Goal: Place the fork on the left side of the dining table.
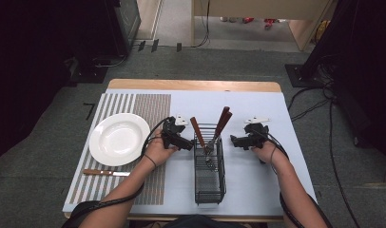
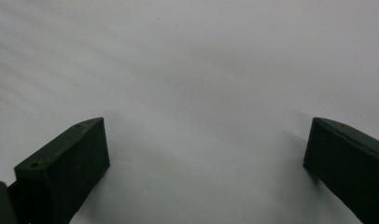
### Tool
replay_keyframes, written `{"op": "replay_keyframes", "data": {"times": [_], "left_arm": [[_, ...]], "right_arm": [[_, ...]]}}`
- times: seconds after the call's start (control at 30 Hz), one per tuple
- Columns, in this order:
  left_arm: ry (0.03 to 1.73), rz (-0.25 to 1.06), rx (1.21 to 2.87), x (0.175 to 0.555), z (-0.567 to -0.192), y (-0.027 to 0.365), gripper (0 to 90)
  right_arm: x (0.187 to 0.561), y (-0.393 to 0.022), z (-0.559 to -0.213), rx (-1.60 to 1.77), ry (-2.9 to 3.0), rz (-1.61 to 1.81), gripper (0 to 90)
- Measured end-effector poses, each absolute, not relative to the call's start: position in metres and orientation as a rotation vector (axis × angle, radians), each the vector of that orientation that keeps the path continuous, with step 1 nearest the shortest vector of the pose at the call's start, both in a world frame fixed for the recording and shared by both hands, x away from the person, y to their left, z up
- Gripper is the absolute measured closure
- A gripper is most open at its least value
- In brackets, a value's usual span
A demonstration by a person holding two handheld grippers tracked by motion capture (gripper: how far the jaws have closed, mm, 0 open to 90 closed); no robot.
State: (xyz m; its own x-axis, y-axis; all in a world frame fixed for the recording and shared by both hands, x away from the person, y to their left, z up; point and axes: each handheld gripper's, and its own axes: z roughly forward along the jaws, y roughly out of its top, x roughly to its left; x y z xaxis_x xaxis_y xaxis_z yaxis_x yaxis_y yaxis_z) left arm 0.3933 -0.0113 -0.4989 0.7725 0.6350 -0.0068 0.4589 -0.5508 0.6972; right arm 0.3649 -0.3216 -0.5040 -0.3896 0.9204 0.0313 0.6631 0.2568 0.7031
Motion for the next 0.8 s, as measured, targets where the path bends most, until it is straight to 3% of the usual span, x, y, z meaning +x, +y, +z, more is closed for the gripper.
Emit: {"op": "replay_keyframes", "data": {"times": [0.8], "left_arm": [[0.792, 0.316, 2.259, 0.3945, -0.499, -0.0108, 3.1]], "right_arm": [[0.3651, -0.3216, -0.504, 1.439, 2.147, 0.91, 0.0]]}}
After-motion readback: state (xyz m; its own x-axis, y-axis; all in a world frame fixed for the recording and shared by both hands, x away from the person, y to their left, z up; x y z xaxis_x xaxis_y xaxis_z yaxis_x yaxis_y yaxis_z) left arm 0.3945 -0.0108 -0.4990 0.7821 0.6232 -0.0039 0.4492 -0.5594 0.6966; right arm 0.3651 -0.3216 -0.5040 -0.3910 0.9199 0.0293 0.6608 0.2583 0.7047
